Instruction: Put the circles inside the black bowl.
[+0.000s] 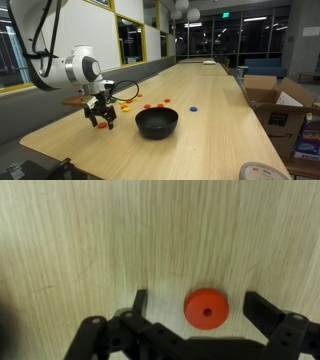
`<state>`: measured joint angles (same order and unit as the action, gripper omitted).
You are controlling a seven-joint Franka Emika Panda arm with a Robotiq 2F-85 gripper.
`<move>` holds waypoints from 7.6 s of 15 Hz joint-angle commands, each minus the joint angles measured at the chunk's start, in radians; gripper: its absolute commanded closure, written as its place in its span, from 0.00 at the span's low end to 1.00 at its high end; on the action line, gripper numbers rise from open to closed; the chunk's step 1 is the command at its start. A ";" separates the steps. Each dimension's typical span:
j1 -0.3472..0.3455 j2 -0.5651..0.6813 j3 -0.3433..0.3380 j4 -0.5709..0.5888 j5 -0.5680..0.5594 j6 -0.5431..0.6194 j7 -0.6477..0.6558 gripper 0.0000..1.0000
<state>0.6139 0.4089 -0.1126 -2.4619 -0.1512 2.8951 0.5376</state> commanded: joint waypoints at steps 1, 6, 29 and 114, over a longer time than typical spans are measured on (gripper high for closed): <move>0.011 -0.011 -0.020 -0.002 -0.007 0.001 0.024 0.00; -0.051 -0.046 0.021 -0.019 0.031 -0.005 -0.018 0.00; -0.302 -0.037 0.255 0.032 0.186 -0.127 -0.225 0.00; -0.436 0.322 0.281 0.678 0.076 -0.428 -0.618 0.00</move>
<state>0.1725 0.7000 0.1637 -1.8469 -0.0915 2.5033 -0.0556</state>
